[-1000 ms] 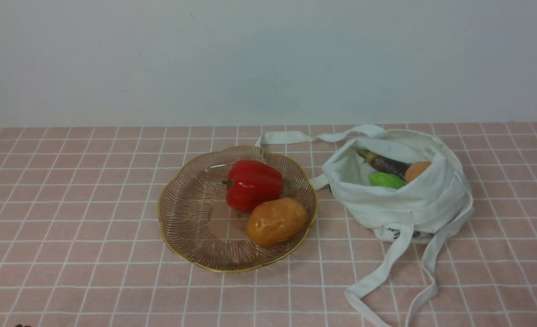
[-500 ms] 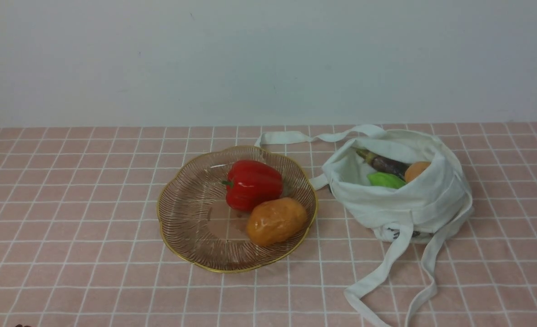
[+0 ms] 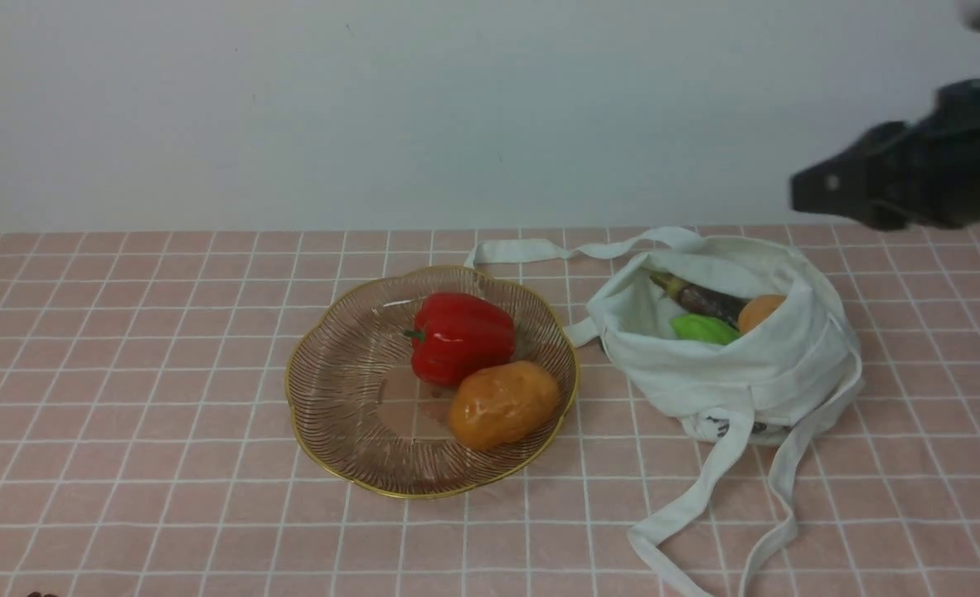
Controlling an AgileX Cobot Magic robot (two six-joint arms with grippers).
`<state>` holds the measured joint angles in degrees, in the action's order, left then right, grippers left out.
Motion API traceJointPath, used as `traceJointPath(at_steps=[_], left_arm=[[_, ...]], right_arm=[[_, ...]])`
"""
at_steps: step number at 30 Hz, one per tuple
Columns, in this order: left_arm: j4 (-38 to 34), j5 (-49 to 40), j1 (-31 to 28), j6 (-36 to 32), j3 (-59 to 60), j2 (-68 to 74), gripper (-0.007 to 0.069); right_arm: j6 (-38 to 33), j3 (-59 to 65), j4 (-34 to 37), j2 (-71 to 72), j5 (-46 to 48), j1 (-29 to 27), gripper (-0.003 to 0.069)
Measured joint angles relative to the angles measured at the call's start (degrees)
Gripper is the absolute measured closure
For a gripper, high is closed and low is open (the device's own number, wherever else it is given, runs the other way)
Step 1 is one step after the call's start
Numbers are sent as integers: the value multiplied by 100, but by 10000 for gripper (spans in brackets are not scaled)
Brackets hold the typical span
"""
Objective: Take vegetables from bag on pink coffee tablecloth place on plate.
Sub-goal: 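Reach into the cloth bag and grasp the green vegetable inside with the right gripper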
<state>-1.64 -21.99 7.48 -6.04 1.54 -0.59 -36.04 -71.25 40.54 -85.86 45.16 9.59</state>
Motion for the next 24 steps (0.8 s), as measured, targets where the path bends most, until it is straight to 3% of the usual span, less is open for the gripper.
traceJointPath(at_steps=[6,8,12,18,24], left_arm=[[0,0,0,0,0,0,629],[0,0,0,0,0,0,629],[-2,0,0,0,0,0,629],[-2,0,0,0,0,0,629],[-2,0,0,0,0,0,629]], right_arm=[[366,-1793,-999,-2117,1122,475,354],[780,-2829,-1527,-3125,2118,507,289],[1277,-4007,-2089,-4107,2416,507,257],[1922,-4043,-2588,-4099,2504,507,257],[2375,-3114,-2925,-3207,2546,507,253]])
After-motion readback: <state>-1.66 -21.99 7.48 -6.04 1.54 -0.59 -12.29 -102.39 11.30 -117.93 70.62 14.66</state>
